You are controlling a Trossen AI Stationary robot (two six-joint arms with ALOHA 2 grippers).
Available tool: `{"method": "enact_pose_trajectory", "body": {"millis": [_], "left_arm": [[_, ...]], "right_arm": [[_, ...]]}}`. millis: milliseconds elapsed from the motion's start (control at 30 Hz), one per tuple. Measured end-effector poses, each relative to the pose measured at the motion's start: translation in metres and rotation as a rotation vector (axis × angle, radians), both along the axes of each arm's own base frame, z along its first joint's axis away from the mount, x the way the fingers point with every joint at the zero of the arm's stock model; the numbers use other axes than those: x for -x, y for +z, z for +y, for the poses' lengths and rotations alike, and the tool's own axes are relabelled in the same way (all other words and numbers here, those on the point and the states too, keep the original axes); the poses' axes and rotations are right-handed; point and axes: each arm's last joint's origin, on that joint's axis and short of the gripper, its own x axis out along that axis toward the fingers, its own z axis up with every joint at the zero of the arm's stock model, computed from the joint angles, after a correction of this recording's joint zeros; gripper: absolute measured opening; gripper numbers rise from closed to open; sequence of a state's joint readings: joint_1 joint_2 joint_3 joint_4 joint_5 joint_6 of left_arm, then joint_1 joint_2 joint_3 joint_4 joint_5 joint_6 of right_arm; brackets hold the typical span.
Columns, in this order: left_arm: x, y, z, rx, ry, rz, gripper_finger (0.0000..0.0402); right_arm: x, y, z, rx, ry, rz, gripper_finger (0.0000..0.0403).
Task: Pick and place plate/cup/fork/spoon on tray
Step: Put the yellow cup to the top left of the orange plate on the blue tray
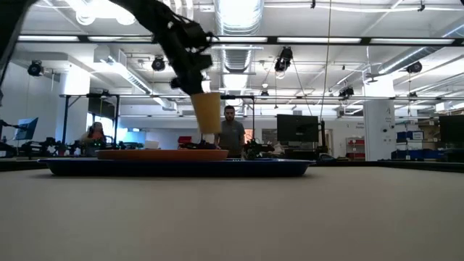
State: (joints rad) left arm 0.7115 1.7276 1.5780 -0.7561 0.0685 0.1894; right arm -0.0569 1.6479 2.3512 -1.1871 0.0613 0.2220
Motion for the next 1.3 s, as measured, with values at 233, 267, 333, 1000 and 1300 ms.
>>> {"method": "enact_pose_trajectory", "body": {"millis": [233,267,333,1000,1300], "left_arm": [[0.066,0.025,-0.028,0.033,0.132,0.204,0.0],[0.073,0.025,-0.028,0.05,0.142,0.204,0.0],[0.086,0.024,-0.028,0.113,0.165,0.175,0.0],[0.126,-0.051,-0.001,0.274,0.288,0.267,0.0],[0.128,-0.073,-0.002,0.275,0.262,0.25,0.0]], "right_arm": [[-0.021,-0.019,-0.002,-0.005,-0.022,0.07,0.0081],[-0.025,-0.022,-0.002,-0.005,-0.021,0.078,0.0078],[-0.033,-0.029,-0.002,-0.003,-0.019,0.1,0.0071],[-0.08,-0.078,-0.003,-0.032,0.003,0.237,0.0018],[-0.081,-0.078,-0.003,-0.03,0.0,0.23,0.0018]]}}
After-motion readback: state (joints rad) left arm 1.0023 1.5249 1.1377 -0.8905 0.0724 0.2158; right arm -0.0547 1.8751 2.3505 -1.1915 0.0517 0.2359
